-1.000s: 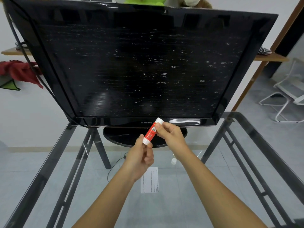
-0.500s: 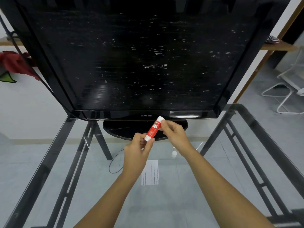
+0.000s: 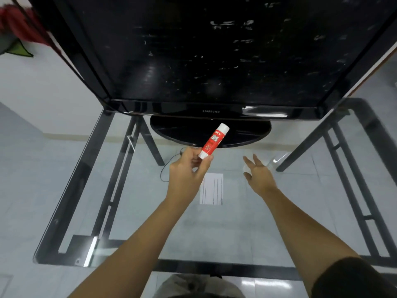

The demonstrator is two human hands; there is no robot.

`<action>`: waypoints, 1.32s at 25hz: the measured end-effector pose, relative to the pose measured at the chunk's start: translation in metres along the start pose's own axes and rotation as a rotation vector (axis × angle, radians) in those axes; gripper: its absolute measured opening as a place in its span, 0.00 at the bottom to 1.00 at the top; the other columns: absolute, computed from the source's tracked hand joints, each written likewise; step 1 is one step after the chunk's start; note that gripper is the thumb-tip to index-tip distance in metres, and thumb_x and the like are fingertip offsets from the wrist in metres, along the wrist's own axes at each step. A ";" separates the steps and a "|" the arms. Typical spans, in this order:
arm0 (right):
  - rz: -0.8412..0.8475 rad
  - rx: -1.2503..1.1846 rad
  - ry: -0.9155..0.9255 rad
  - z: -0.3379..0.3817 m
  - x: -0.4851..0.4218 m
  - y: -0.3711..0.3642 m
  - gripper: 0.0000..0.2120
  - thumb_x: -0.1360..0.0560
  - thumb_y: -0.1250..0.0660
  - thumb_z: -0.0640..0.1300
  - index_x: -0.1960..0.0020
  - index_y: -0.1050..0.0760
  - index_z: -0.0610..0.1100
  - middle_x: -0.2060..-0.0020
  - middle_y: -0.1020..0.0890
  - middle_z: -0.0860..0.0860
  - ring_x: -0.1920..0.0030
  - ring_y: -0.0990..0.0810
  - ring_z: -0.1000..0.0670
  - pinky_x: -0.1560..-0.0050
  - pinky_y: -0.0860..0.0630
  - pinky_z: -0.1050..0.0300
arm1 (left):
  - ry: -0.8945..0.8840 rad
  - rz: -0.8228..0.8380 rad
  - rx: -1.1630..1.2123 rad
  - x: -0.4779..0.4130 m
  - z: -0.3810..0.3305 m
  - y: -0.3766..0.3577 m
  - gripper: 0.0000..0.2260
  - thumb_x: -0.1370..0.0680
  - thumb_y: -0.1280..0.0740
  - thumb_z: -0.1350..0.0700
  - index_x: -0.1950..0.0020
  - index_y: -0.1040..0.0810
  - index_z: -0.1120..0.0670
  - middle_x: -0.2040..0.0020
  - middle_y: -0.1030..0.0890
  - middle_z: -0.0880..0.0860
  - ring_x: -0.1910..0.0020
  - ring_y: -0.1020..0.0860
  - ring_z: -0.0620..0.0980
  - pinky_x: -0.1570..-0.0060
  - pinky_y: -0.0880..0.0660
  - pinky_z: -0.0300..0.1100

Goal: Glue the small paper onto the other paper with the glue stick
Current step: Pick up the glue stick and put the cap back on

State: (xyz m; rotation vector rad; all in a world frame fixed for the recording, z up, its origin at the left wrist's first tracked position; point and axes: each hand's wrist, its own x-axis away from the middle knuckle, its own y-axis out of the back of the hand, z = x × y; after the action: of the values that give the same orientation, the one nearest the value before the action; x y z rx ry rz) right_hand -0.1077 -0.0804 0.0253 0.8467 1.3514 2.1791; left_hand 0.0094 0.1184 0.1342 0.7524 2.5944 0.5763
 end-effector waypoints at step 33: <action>-0.240 -1.055 0.383 0.092 0.103 0.123 0.12 0.24 0.36 0.42 0.46 0.26 0.57 0.51 0.20 0.61 0.48 0.22 0.63 0.53 0.26 0.72 | -0.285 0.099 -0.086 0.019 -0.021 0.041 0.16 0.28 0.32 0.49 0.46 0.23 0.57 0.51 0.17 0.53 0.55 0.20 0.43 0.63 0.29 0.27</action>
State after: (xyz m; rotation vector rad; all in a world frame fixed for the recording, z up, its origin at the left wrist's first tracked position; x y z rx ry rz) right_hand -0.1235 -0.0086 0.1952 -0.1311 0.2386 2.4380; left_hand 0.0021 0.1556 0.1671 0.8695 2.2683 0.5613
